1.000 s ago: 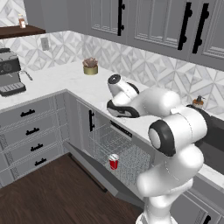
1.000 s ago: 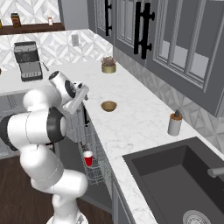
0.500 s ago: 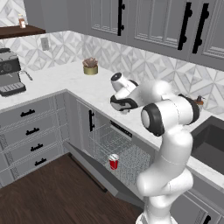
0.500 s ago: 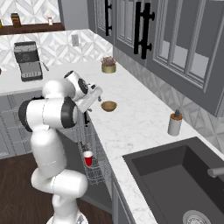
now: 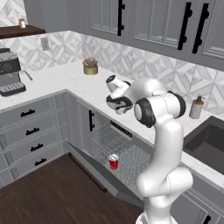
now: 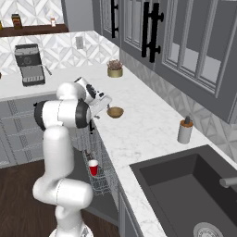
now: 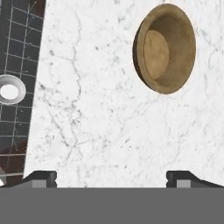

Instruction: Pick up the cup and bowl from the counter, place them in the dishwasher, and close the dishwasher door.

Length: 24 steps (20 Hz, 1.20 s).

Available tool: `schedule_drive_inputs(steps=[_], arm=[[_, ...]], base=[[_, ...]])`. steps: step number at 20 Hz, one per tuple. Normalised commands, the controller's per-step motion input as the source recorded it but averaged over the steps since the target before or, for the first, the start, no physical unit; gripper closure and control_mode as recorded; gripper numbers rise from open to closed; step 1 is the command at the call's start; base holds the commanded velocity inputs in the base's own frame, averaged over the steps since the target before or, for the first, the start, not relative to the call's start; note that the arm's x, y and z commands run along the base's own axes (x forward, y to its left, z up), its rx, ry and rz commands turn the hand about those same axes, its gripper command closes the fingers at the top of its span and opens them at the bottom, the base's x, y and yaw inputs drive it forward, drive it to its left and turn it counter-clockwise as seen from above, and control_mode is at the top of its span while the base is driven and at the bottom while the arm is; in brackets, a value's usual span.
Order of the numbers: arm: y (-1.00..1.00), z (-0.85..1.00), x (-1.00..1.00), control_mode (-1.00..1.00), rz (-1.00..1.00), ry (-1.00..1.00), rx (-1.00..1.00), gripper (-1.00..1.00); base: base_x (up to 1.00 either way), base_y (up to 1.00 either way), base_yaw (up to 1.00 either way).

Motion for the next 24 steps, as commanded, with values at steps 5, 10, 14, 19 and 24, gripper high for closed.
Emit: schedule_drive_inputs(steps=[5, 10, 14, 19, 24], arm=[[-0.01, -0.28, 0.48, -1.00, -0.02, 0.00, 0.01, -1.00], [-0.05, -0.40, 0.41, -1.00, 0.00, 0.00, 0.01, -1.00], [-0.13, -0.30, 0.32, -1.00, 0.00, 0.00, 0.02, -1.00], [-0.18, -0.17, 0.34, -1.00, 0.00, 0.00, 0.02, -1.00], [-0.07, -0.23, 0.29, -1.00, 0.00, 0.00, 0.00, -1.00]], base=[[0.00, 0.00, 0.00], [0.00, 0.00, 0.00], [0.00, 0.00, 0.00], [0.00, 0.00, 0.00], [0.00, 0.00, 0.00]])
